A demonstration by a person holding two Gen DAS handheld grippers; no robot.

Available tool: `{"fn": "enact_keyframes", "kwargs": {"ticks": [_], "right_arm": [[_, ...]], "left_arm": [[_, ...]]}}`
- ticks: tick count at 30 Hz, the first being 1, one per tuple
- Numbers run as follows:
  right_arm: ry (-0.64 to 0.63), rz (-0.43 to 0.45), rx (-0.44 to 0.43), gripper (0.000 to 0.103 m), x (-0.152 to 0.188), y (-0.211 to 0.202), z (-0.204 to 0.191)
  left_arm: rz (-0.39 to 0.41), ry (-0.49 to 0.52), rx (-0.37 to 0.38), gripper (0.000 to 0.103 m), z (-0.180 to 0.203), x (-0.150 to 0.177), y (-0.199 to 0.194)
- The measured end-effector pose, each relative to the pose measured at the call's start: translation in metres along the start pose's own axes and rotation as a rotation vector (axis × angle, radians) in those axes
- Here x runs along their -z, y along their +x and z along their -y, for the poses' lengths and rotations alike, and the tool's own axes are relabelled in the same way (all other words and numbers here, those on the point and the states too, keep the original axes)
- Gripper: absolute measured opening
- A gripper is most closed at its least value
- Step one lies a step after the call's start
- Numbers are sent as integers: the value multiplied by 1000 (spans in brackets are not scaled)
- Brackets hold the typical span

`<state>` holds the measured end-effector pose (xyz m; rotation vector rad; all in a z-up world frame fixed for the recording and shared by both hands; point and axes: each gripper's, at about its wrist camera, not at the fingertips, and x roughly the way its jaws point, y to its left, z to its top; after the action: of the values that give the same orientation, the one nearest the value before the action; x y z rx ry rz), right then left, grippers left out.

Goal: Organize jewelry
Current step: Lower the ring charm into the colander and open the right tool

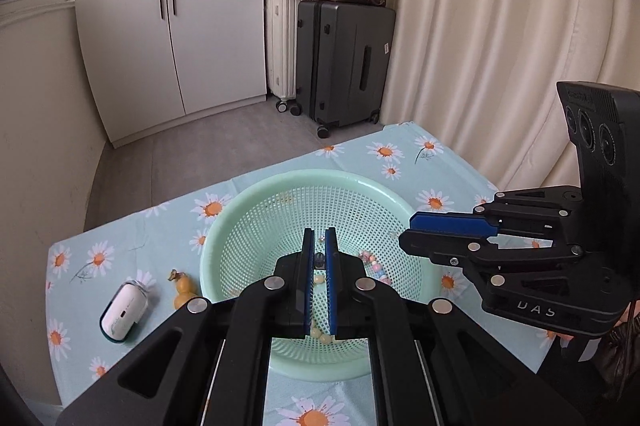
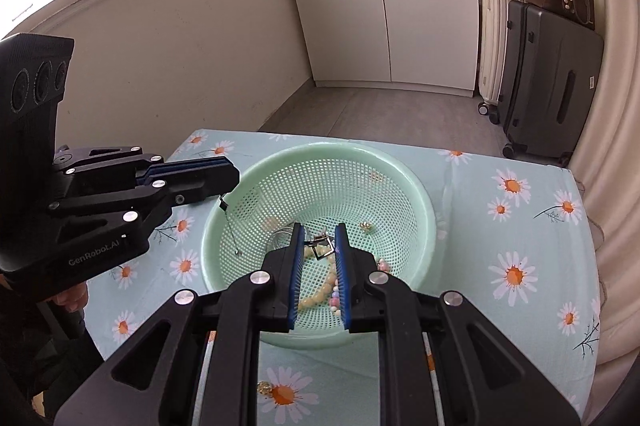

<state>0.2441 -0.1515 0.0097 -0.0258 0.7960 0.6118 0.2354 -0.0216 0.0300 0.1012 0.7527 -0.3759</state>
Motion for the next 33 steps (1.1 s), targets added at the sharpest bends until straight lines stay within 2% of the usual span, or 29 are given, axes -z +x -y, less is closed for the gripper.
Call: {"fn": "enact_keyframes", "kwargs": {"ticks": [5,10,21,26,27,28,29,30,33], "right_arm": [[29,-62,11,17,14,30,14],[38,-92,13,17,24,44,20],[43,-102,12,17,27,48,24],[46,-107,17,18,26,44,24],[45,-107,20,21,25,42,24],[44,-106,22,24,25,40,24],[43,-102,26,32,25,38,24],[44,-94,23,34,25,35,24],[50,-80,43,34,25,27,25]], "left_arm": [[-75,-42,0,4,-10,14,34],[-135,-26,-36,4,-16,24,53],[-190,-64,-11,6,-24,39,64],[-190,-74,-36,7,-26,39,58],[-186,-78,-37,11,-27,38,55],[-181,-83,-35,22,-27,38,52],[-172,-84,-36,28,-27,37,48],[-158,-83,-41,36,-27,36,43],[-131,-80,-40,40,-25,36,28]]}}
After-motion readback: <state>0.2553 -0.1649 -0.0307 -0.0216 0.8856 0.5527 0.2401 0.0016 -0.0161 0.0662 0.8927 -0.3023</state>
